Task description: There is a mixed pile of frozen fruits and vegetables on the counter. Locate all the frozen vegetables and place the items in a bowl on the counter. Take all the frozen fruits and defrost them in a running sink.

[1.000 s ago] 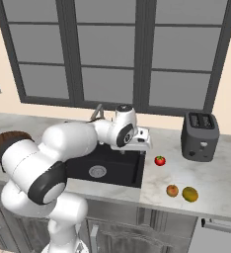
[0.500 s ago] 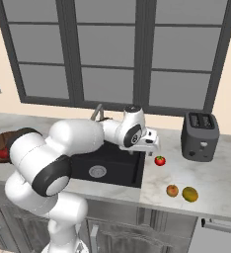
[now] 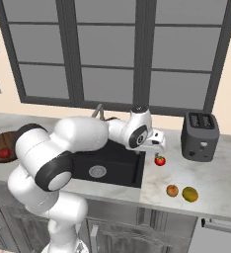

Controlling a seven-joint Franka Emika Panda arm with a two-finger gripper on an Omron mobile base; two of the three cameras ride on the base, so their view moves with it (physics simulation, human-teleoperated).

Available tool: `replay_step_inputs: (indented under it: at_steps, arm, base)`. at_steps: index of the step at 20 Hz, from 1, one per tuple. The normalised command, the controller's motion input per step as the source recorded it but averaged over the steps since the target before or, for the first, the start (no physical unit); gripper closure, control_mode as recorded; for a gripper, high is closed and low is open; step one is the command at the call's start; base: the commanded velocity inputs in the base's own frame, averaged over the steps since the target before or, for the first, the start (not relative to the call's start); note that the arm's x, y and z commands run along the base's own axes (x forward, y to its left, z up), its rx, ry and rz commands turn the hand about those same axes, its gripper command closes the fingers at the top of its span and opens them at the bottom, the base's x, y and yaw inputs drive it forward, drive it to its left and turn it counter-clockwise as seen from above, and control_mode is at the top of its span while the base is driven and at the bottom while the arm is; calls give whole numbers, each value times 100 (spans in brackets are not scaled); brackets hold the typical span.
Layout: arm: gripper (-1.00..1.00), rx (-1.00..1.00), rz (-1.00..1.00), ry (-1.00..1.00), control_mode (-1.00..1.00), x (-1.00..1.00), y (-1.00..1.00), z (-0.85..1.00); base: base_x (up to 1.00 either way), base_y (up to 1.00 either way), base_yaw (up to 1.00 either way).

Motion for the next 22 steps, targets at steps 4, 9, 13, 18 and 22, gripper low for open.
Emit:
replay_step_inputs:
  at_steps: [4, 9, 13, 18, 22]
  arm:
    - [-100, 0, -5, -1, -100, 7, -26, 0]
    - [-100, 0, -4, 0, -100, 9, -19, -4]
    - [-100, 0, -3, 0, -100, 13, -11, -10]
    - [-100, 0, -3, 0, -100, 9, -12, -9]
    - [-100, 0, -2, 0, -100, 11, -9, -16]
  base:
    - [0, 0, 0]
    - [0, 0, 0]
    - [0, 0, 0]
    - [0, 0, 0]
    - [0, 0, 0]
